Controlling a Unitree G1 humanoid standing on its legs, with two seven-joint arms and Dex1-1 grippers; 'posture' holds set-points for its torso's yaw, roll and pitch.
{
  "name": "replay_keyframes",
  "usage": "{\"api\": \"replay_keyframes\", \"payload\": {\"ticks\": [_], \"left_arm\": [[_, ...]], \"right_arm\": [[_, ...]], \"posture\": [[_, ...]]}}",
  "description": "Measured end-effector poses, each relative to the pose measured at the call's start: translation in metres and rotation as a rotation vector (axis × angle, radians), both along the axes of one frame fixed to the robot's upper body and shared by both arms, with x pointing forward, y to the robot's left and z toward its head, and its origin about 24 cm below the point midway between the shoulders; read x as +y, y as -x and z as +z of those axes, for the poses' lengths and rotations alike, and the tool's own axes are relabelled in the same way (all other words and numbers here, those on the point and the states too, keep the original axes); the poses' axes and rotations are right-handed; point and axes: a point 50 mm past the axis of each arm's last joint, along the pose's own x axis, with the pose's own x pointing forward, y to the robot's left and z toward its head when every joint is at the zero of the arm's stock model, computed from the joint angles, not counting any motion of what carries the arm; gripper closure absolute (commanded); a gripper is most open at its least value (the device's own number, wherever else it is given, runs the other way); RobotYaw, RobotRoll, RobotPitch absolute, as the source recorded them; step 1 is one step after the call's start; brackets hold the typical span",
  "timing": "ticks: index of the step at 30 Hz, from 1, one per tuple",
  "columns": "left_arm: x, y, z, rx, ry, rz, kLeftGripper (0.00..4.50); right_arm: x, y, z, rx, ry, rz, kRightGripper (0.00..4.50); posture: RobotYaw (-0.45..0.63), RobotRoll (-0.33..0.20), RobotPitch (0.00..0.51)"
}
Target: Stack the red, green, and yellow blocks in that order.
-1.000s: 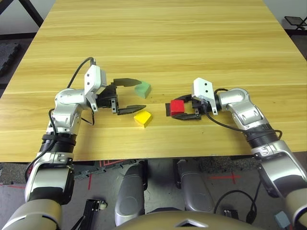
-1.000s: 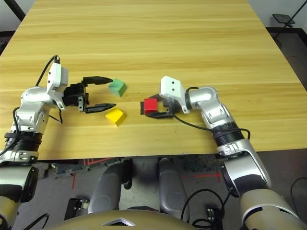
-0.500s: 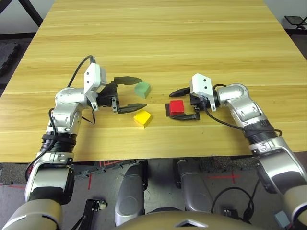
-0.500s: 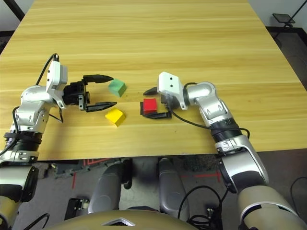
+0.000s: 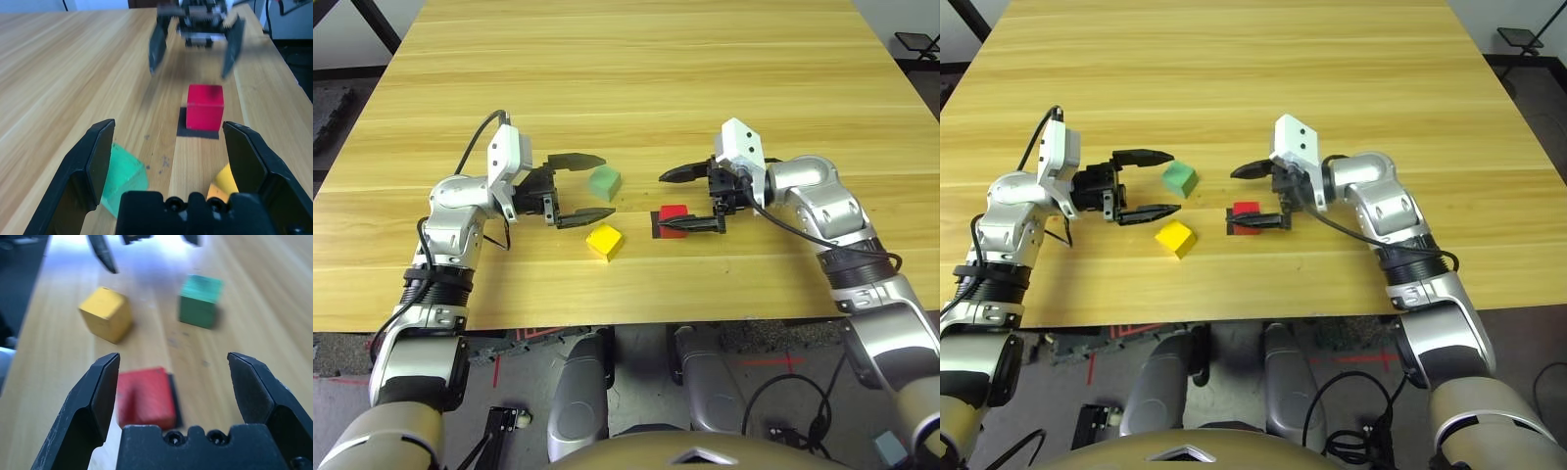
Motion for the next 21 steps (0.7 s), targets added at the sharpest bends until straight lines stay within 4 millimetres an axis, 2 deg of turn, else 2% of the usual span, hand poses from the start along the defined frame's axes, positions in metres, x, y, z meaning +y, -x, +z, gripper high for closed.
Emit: {"api": "replay_keyframes", "payload": {"ticks": [3,7,12,21], "left_arm": [[0.001,-0.005,0.001,-0.005,-0.006,0.006,0.0],[0.003,-0.013,0.005,-0.027,-0.017,0.02,0.0],[0.003,-0.024,0.01,-0.045,-0.029,0.036,0.0],[0.005,-0.039,0.006,-0.055,-0.096,0.073,0.0]], "right_arm": [[-0.019,0.002,0.003,-0.007,0.018,-0.057,0.07],[-0.039,0.008,-0.007,0.037,0.043,-0.109,0.07],[-0.048,0.017,-0.012,0.043,0.039,-0.134,0.07],[-0.043,0.026,-0.019,0.043,0.001,-0.163,0.07]], "posture": [[0.3,-0.001,0.207],[0.29,-0.001,0.206],[0.27,0.006,0.208],[0.25,0.017,0.207]]}}
